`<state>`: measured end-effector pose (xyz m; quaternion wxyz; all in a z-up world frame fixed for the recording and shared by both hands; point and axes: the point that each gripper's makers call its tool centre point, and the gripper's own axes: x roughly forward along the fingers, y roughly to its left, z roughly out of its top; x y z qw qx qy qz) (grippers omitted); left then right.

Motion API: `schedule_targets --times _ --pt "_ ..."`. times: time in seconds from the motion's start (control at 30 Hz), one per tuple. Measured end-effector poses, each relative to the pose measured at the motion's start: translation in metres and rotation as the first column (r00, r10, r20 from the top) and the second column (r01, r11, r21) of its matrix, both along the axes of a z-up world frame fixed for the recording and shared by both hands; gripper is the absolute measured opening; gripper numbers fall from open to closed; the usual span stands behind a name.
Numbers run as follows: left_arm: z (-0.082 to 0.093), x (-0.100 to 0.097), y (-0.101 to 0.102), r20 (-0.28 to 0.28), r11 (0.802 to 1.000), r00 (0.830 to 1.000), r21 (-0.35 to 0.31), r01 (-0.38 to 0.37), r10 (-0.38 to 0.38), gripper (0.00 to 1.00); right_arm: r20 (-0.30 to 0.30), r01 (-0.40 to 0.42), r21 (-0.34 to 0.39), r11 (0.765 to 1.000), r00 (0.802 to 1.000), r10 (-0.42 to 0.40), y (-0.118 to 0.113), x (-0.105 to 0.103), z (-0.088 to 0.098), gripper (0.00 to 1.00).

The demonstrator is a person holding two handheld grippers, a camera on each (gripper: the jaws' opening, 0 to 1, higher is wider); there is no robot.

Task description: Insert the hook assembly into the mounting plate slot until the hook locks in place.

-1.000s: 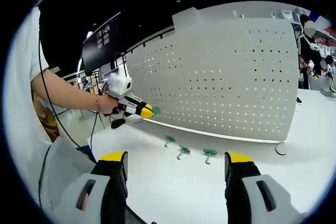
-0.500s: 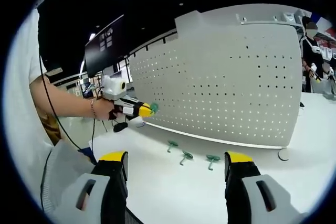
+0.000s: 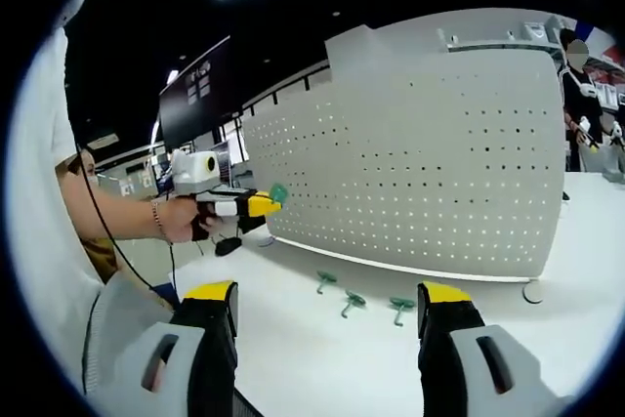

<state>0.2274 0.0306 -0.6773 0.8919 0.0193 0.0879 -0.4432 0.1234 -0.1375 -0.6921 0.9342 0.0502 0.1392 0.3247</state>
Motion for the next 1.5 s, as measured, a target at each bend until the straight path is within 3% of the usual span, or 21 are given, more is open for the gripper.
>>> schedule_targets --times 0.43,0.5,0.67,0.9,1.23,1.5 --pt "0.031 -0.016 -0.007 0.044 0.993 0.998 -0.112 -0.028 0.033 0.03 0.004 -0.008 0.007 1.0 1.0 0.008 0.005 0.0 0.001 0.72" --pt "0.034 -0.019 -0.011 0.064 0.996 0.997 -0.087 -0.024 0.03 0.03 0.003 -0.007 0.008 1.0 1.0 0.007 0.005 0.0 0.001 0.72" --pt "0.039 -0.02 -0.014 0.062 0.993 0.998 -0.119 -0.024 0.032 0.03 0.004 -0.009 0.006 1.0 1.0 0.009 0.005 0.0 0.002 0.72" --pt "0.037 -0.022 -0.018 0.066 0.994 0.997 -0.109 -0.019 0.027 0.03 0.013 -0.002 0.021 1.0 1.0 0.002 0.005 0.001 0.007 0.71" --pt "0.035 -0.023 -0.017 0.055 0.992 0.998 -0.121 -0.028 0.035 0.03 0.142 -0.046 0.121 0.992 0.99 0.028 0.014 -0.004 0.047 0.67" --pt "0.033 -0.024 -0.018 0.053 0.993 0.998 -0.115 -0.028 0.035 0.03 0.137 -0.049 0.125 0.991 0.99 0.031 0.018 0.0 0.05 0.66"
